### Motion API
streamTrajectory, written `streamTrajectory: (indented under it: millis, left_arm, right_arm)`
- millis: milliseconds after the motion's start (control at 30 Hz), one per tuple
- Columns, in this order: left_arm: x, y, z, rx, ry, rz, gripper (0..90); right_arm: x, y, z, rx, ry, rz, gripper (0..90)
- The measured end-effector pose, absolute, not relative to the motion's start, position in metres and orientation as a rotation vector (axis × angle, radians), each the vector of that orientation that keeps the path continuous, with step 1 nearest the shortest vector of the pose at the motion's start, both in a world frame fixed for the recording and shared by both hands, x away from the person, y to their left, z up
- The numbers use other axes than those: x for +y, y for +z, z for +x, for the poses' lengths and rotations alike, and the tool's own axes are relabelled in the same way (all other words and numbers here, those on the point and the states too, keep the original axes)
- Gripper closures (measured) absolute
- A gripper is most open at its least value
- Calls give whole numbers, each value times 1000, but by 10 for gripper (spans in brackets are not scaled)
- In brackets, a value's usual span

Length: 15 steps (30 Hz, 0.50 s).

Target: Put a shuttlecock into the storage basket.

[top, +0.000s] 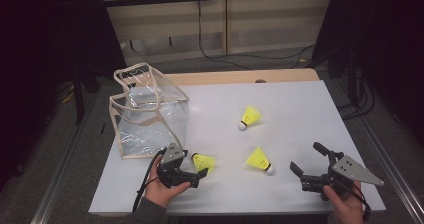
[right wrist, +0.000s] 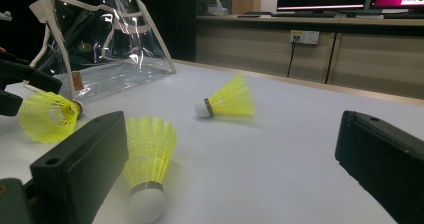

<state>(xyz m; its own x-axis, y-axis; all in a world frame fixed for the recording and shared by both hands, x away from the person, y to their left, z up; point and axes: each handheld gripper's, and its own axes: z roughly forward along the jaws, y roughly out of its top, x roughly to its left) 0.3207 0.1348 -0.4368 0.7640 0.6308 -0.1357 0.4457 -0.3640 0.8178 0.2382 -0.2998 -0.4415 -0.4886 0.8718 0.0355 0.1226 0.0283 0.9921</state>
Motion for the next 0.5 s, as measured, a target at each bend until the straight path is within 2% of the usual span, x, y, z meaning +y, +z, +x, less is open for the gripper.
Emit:
streamTrajectory:
  millis: [500]
  left_arm:
    - [132,-441,323,839,235,2057,70]
  right_arm:
    - [-300,-442,238,1679,1520,1019,3]
